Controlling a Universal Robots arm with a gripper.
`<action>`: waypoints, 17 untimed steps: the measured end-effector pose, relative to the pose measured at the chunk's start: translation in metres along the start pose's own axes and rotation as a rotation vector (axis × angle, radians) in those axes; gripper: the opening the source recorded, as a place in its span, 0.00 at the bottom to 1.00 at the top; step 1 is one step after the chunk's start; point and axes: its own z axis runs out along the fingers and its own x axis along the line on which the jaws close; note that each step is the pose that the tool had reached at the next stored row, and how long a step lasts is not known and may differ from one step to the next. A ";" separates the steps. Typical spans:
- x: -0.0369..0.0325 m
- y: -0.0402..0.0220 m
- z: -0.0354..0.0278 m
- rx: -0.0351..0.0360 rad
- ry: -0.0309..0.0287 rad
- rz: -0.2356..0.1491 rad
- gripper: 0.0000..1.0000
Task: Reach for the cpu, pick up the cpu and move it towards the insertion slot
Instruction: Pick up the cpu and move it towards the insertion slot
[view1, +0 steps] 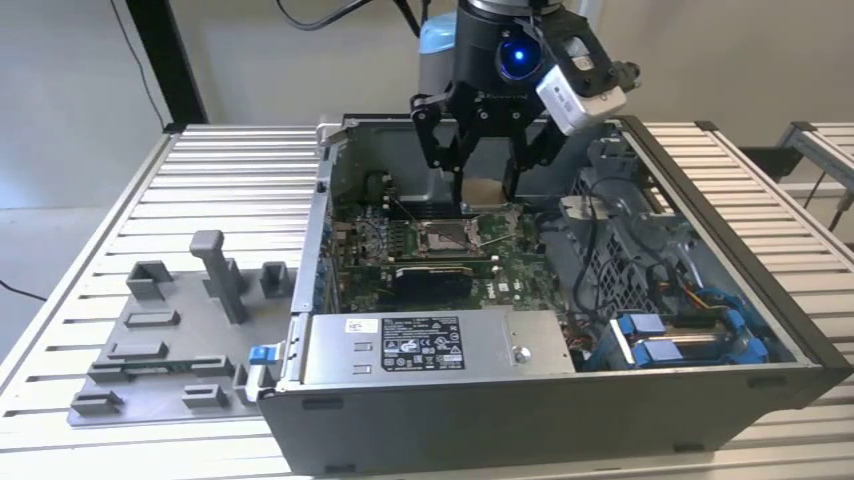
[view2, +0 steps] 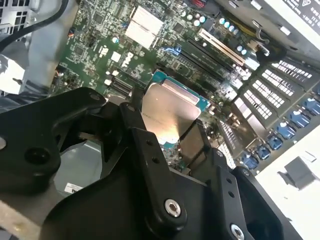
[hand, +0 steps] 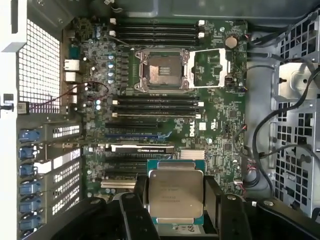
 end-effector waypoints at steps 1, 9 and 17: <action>0.0000 0.0000 0.0000 0.0000 0.0002 0.000 0.00; 0.0003 0.0192 0.0012 0.0000 0.0004 0.000 0.00; 0.0012 0.0515 0.0039 0.0000 0.0004 0.000 0.00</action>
